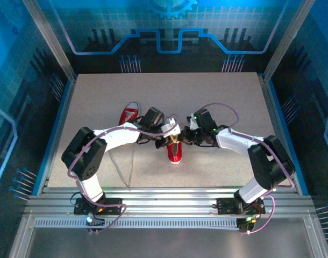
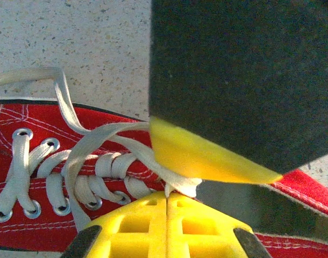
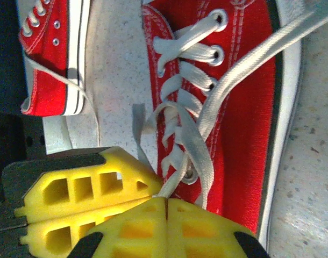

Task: Tie the shoes

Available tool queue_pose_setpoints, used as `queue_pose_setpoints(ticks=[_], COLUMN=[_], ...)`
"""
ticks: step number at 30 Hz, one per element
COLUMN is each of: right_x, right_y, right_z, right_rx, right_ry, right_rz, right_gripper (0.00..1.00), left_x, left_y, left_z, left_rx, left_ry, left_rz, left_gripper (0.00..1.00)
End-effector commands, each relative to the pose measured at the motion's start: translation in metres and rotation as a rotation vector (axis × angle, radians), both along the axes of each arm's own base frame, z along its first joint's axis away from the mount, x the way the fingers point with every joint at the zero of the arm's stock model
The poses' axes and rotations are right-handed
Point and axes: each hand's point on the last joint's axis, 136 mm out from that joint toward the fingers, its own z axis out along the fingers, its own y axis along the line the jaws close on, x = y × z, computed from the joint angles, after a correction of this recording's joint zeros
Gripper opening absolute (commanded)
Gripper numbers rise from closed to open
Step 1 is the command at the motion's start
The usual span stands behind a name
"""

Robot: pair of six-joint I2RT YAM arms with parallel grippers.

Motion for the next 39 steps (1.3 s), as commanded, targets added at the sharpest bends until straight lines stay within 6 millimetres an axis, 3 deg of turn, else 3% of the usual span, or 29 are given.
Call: queue_pose_setpoints(ticks=[1, 7, 9, 13, 21, 25, 29, 37, 39], right_x=[0.002, 0.003, 0.002, 0.000, 0.004, 0.005, 0.005, 0.007, 0.007], right_y=[-0.005, -0.017, -0.021, -0.030, -0.031, -0.024, -0.017, -0.010, -0.006], right_z=[0.018, 0.033, 0.037, 0.044, 0.080, 0.114, 0.138, 0.142, 0.142], right_rx=[-0.066, -0.150, -0.180, -0.236, -0.191, -0.134, -0.087, -0.060, -0.039], right_ry=[-0.054, -0.104, -0.109, -0.115, -0.192, -0.264, -0.310, -0.304, -0.299], right_rz=[0.011, 0.025, 0.031, 0.044, 0.066, 0.097, 0.119, 0.148, 0.162], right_gripper=[0.00, 0.00, 0.00, 0.00, 0.00, 0.00, 0.00, 0.00, 0.00], left_x=[-0.002, 0.001, 0.003, 0.011, 0.020, 0.016, 0.015, 0.022, 0.027], left_y=[-0.007, -0.002, 0.000, 0.009, 0.020, 0.011, -0.002, -0.025, -0.027], left_z=[0.005, 0.007, 0.011, 0.026, 0.071, 0.093, 0.098, 0.093, 0.094], left_rx=[-0.016, -0.002, -0.004, -0.058, -0.239, -0.339, -0.380, -0.421, -0.433], left_ry=[0.020, -0.006, -0.022, -0.030, -0.097, -0.142, -0.164, -0.146, -0.140], left_rz=[-0.020, -0.005, 0.008, 0.062, 0.123, 0.101, 0.079, 0.073, 0.087], left_gripper=[0.00, 0.02, 0.16, 0.33, 0.54, 0.59, 0.61, 0.61, 0.54])
